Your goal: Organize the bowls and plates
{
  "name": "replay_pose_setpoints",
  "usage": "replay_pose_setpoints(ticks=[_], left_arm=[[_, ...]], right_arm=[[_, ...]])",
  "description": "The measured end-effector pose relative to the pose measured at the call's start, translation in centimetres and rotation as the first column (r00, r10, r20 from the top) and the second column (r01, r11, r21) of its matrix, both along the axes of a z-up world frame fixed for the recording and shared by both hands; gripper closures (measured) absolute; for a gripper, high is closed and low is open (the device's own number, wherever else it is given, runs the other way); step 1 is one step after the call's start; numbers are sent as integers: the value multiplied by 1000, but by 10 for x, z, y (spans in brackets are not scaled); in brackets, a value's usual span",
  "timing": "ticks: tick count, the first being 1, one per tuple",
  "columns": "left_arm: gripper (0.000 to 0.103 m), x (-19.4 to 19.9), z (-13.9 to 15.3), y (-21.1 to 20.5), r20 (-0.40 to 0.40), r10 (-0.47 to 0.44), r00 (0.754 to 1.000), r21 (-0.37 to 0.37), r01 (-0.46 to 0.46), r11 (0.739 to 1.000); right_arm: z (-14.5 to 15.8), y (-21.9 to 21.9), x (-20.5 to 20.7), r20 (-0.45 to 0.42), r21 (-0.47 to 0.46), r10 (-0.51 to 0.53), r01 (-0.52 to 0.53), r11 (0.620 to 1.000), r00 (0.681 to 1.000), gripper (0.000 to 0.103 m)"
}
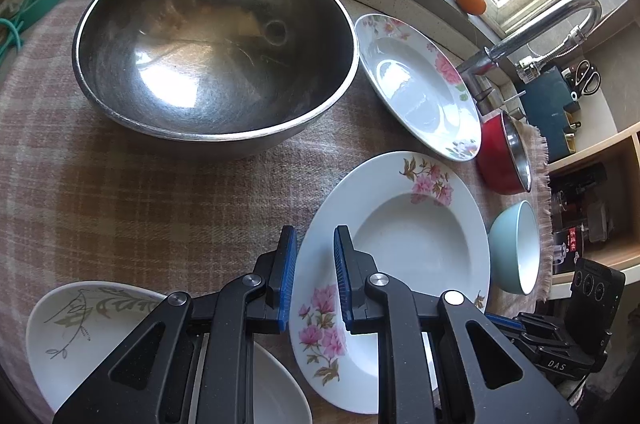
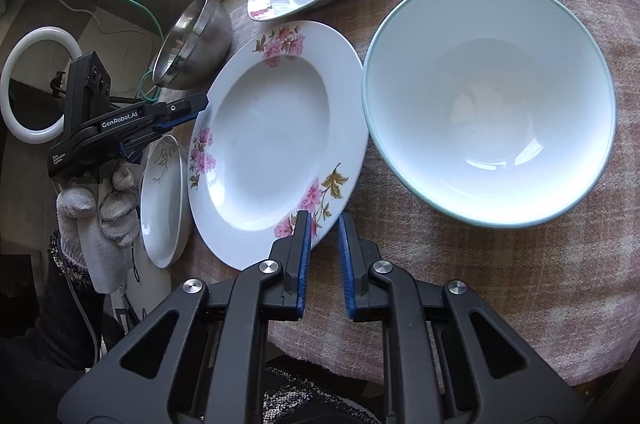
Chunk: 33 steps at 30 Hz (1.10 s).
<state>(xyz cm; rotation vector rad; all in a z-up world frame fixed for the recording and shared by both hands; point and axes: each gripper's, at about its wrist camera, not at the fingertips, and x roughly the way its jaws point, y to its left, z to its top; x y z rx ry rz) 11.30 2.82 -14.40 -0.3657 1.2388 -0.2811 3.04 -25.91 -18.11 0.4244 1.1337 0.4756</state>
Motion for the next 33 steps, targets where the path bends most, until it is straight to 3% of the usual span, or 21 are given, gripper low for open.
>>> replay_pose_setpoints(ticks=[33], left_arm=[[86,-24,1,-18,-5,-47,999,69,48,996]], right_arm=[[0,12,5,0,-64,19,-19,998,1000,90]])
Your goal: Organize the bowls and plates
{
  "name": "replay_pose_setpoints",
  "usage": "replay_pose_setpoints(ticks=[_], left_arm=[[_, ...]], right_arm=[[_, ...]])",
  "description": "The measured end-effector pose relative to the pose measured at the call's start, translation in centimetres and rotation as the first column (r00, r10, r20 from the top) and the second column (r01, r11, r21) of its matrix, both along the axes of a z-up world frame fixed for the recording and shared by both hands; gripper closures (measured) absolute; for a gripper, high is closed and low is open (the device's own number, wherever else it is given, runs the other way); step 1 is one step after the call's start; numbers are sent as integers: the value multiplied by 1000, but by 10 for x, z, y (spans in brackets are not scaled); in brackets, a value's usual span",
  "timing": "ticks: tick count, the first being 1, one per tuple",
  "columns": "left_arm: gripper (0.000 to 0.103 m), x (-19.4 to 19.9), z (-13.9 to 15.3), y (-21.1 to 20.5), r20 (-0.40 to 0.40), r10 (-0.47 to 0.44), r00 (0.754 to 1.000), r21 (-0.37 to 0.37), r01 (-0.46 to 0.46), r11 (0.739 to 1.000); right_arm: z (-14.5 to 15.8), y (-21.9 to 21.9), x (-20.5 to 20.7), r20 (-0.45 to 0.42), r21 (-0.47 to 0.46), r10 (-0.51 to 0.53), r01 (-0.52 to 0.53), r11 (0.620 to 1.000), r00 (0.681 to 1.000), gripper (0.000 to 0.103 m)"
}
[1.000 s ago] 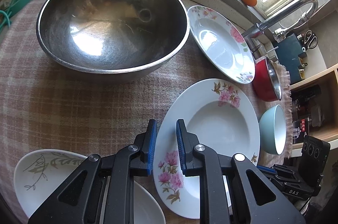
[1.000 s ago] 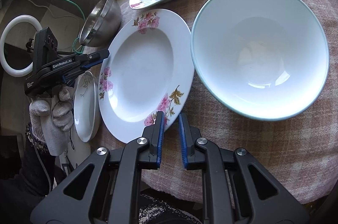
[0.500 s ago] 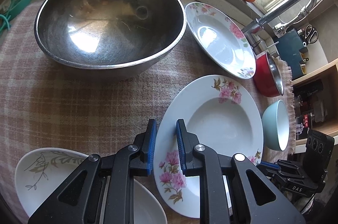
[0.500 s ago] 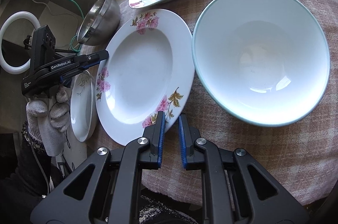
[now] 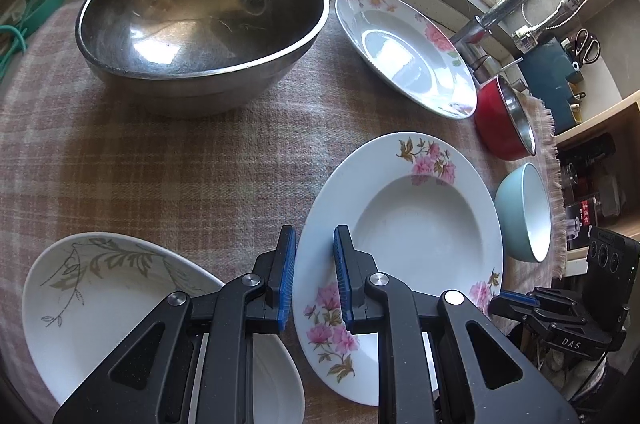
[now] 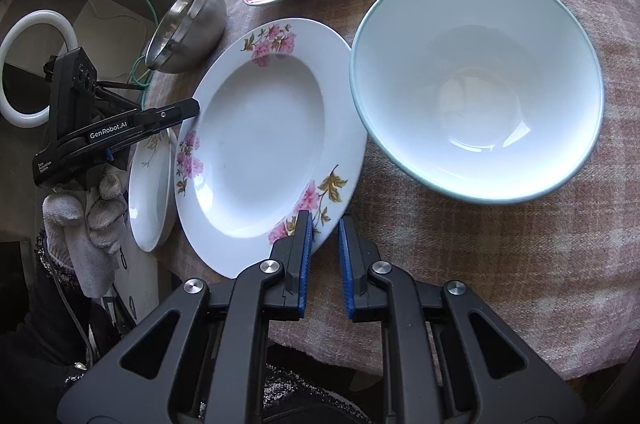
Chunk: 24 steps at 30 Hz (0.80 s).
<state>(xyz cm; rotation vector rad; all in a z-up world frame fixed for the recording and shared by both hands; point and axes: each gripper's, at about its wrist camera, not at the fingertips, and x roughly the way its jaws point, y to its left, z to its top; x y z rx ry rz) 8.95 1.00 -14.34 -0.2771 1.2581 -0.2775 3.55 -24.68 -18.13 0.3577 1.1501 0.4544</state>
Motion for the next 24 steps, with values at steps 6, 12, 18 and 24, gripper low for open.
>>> replay_pose_setpoints(ticks=[6,12,18,24], left_arm=[[86,-13,2,-5,0,-6,1000,12,6,1000],[86,-21,3,-10,-6,-10,1000,23,10,1000],[86,-27,4,-12,-9,-9,1000,27,9,1000],[86,-34,5,-14,-14,-11,1000,32,12,999]], right_arm=[[-2,8,6,-5,-14,8,-8,1000,1000,89],[-4,12,15,-3,-25,13,-13,1000,1000,89],[-7,19,22,-6,-31,29,-29,999,1000,89],[-9,24,23,-8,-35,35,-35,999,999,89]])
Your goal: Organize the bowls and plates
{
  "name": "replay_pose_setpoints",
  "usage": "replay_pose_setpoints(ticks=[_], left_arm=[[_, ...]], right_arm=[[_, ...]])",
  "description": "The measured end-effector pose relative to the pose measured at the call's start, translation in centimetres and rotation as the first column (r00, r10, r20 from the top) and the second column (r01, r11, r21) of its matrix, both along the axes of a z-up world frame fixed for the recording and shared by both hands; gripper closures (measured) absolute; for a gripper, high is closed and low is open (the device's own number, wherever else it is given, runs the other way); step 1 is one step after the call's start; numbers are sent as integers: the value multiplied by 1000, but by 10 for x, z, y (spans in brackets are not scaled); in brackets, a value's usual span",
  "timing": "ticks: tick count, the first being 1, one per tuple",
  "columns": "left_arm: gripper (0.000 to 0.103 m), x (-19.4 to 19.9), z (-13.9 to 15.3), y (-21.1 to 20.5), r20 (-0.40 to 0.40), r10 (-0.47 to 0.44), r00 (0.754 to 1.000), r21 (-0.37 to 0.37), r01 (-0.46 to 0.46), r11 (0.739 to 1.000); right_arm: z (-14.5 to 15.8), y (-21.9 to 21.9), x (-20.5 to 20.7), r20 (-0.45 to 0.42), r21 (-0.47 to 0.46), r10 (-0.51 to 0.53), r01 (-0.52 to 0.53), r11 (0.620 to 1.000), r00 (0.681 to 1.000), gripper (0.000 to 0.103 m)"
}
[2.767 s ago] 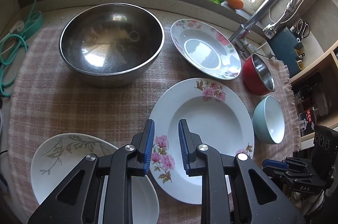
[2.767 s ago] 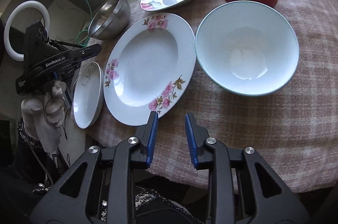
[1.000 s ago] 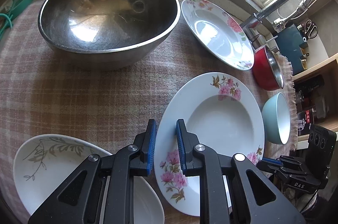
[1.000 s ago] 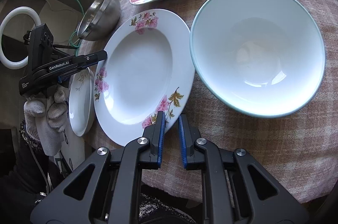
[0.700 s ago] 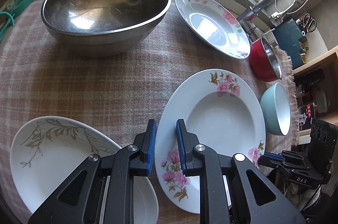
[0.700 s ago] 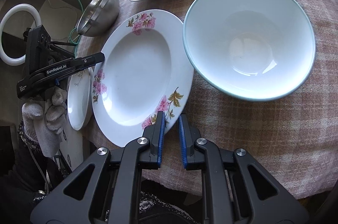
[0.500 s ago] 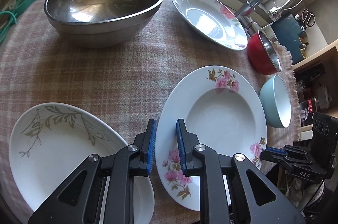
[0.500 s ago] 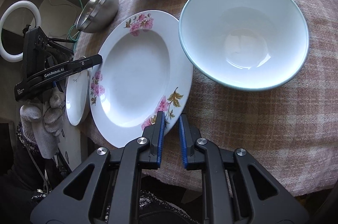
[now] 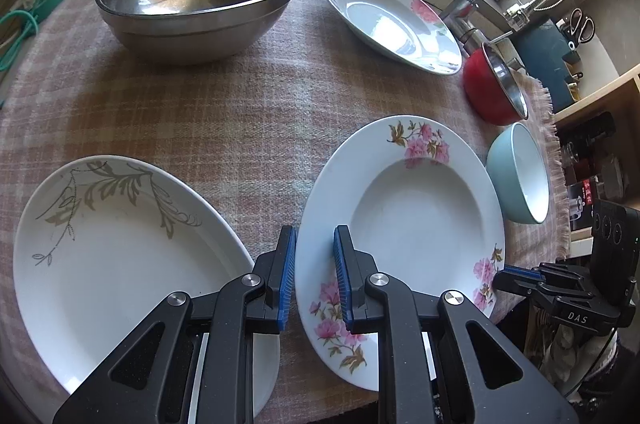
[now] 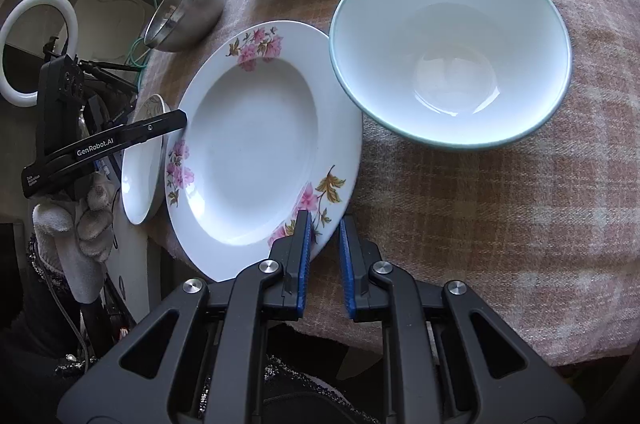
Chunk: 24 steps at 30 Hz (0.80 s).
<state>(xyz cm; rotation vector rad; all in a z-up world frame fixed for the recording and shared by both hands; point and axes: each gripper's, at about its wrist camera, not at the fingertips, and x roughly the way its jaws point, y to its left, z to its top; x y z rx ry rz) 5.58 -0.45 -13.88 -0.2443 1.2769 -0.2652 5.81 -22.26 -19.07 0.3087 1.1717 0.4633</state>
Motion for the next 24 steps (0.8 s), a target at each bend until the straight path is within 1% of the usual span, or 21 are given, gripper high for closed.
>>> replay_pose_setpoints(ticks=[6,19,24], left_arm=[[86,-7,0,-2,-10,-4,1000,2,4,1000],[85,-6,-3,-1,-11,-6,1000,-4,6,1000],[85,-6,-3,-2,-13,-3,1000,-6,3,1000]], right_arm=[[-2,-1,-1,1,0,1,-1,1000,1000,89],[-5,-4,-10,6,4,19,-19,1000,1000,89],[-4,-4,-11,13,-9,21,-21,1000,1000,88]])
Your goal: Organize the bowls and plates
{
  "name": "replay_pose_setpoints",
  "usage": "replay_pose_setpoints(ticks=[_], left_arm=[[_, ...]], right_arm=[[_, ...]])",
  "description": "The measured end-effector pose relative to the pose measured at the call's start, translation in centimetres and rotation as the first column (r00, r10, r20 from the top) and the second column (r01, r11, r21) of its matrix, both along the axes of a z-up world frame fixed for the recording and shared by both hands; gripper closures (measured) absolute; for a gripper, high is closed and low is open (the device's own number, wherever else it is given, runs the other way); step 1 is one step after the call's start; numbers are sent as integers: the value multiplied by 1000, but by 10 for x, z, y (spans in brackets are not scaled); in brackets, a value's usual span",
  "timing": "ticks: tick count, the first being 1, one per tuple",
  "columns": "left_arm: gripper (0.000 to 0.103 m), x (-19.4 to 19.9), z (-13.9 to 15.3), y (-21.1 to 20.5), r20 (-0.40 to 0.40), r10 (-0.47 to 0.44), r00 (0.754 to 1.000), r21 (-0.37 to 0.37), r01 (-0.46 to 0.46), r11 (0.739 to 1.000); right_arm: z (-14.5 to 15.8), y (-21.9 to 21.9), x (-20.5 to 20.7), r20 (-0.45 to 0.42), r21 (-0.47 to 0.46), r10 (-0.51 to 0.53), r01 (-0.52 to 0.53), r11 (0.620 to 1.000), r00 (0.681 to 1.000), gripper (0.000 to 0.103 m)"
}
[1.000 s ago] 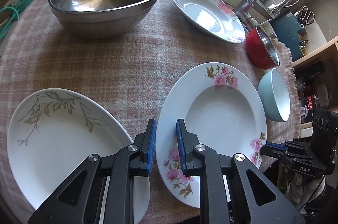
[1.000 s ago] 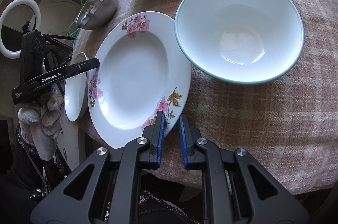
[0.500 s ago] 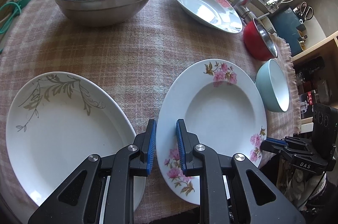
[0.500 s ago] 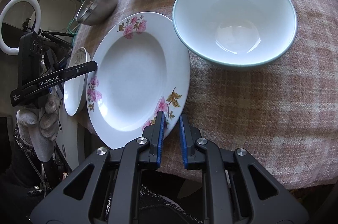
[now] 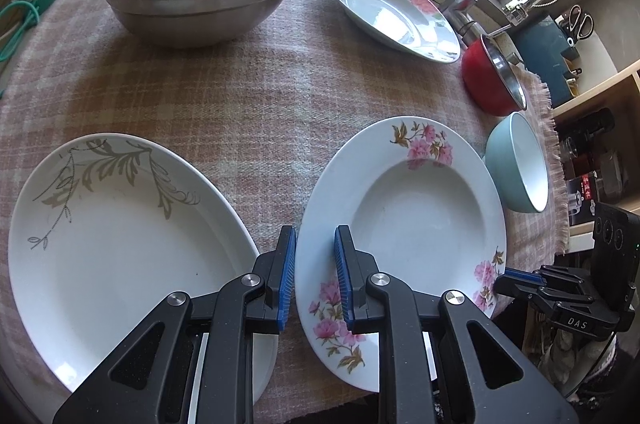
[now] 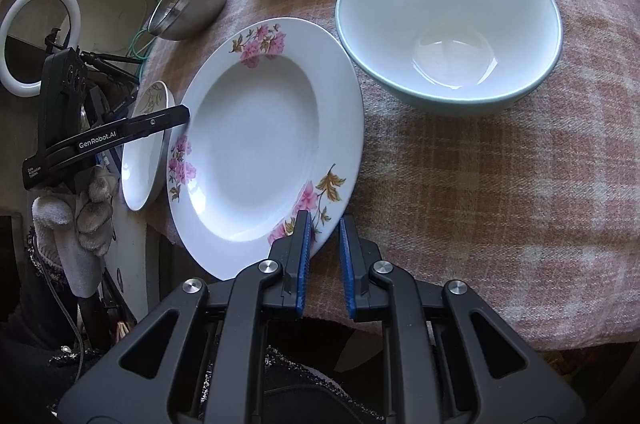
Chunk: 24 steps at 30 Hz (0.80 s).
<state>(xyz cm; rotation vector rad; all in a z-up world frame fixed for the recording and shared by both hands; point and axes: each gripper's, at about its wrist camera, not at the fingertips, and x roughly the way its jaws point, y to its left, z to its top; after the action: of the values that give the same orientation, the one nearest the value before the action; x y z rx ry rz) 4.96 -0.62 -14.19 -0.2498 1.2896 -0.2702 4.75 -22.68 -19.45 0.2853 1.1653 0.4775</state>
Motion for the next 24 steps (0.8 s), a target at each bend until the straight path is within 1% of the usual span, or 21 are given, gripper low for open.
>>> replay_pose_setpoints(ticks=[2,3,7,9,10,14,19,24], left_arm=[[85,0,0,0,0,4,1000,2,-4,1000],[85,0,0,0,1,4,1000,2,-4,1000],[85,1,2,2,5,10,1000,-3,-10,1000],[85,2,5,3,15,10,1000,-3,-10,1000],[85,2,6,3,20,11,1000,-2,-11,1000],[85,7,14,2,41,10,999,-12,-10,1000],[85,14,28,2,78,27,997,-46,-24,999],[85,28,39,2,102,62,993,-100,-52,994]], right_arm=[[2,-2,-1,9,-14,-8,8,1000,1000,87],[3,-3,-2,13,-14,-9,9,1000,1000,84],[9,-6,-5,28,-25,-8,9,1000,1000,81],[12,-8,-7,35,-25,-5,6,1000,999,71],[15,-9,-8,41,-27,-5,6,1000,999,70],[26,-12,-13,79,-41,2,1,999,997,70],[57,-16,-15,163,-52,14,-6,999,986,70],[91,-32,5,235,-35,-6,15,999,972,70]])
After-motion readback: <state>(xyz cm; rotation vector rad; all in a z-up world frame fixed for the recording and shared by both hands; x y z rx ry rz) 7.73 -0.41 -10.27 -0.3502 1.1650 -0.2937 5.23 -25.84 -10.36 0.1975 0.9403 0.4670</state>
